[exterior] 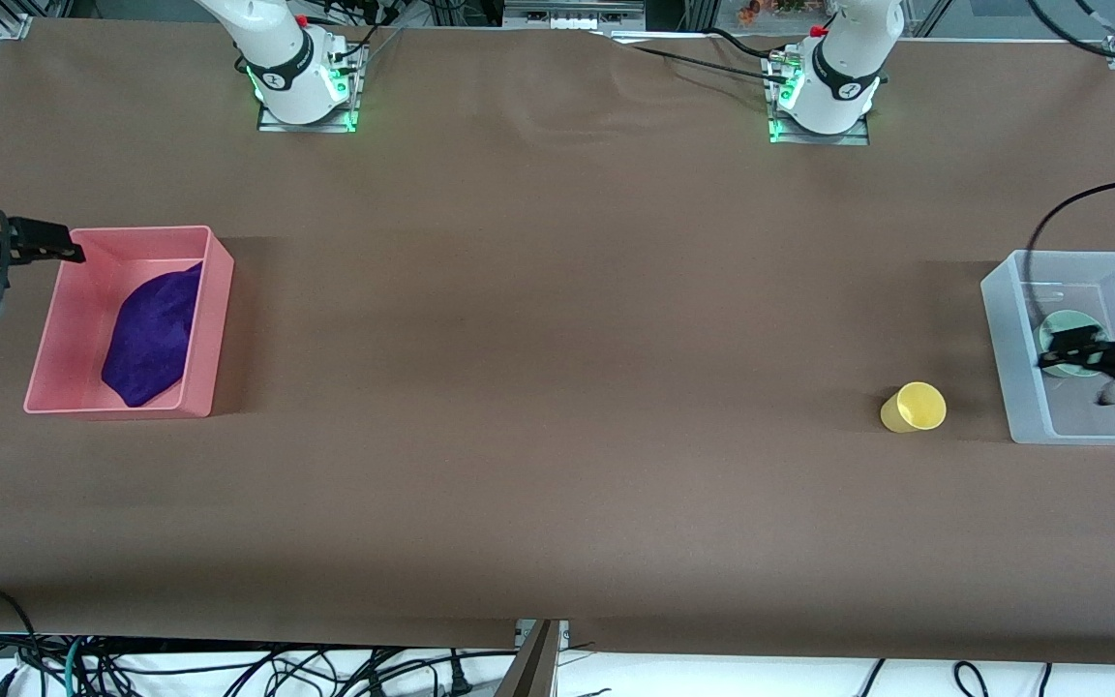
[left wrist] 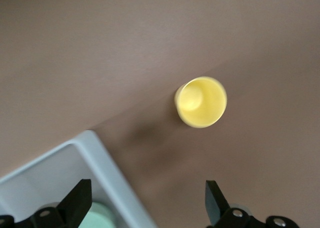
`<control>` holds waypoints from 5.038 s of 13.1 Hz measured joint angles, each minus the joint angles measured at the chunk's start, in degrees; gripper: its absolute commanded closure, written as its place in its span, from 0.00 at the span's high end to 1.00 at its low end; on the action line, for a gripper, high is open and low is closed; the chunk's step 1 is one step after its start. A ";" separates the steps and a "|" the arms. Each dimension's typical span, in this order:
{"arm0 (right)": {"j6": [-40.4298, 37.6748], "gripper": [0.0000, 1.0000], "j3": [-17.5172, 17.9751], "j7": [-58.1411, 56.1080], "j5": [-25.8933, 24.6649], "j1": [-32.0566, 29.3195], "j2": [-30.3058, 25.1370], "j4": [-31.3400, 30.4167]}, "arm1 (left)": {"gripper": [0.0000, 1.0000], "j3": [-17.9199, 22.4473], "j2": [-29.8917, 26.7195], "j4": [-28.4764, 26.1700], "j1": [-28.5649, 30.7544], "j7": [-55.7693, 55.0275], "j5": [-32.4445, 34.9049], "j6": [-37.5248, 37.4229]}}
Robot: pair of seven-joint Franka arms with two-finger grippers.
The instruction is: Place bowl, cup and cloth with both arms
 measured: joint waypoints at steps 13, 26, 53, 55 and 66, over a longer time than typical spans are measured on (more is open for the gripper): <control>-3.49 1.00 5.85 18.67 -1.93 -0.04 -2.88 4.52 | 0.00 0.51 13.63 -0.89 -3.34 -18.02 0.08 8.63; -3.61 1.00 5.81 18.70 -1.93 -0.19 -2.80 4.52 | 0.00 2.20 -0.77 -0.77 8.07 2.38 21.31 -1.94; -3.58 1.00 5.62 18.70 -1.93 -0.32 -2.78 4.52 | 1.00 -18.29 -7.36 4.94 1.71 -18.53 10.22 -16.69; -3.58 1.00 5.51 18.70 -1.94 -0.35 -2.78 4.52 | 1.00 -6.40 -11.74 4.16 -8.15 -19.45 2.33 -17.46; -3.58 1.00 5.45 18.70 -1.94 -0.40 -2.76 4.52 | 1.00 5.24 -30.17 -16.47 -21.57 -35.72 -0.71 -7.19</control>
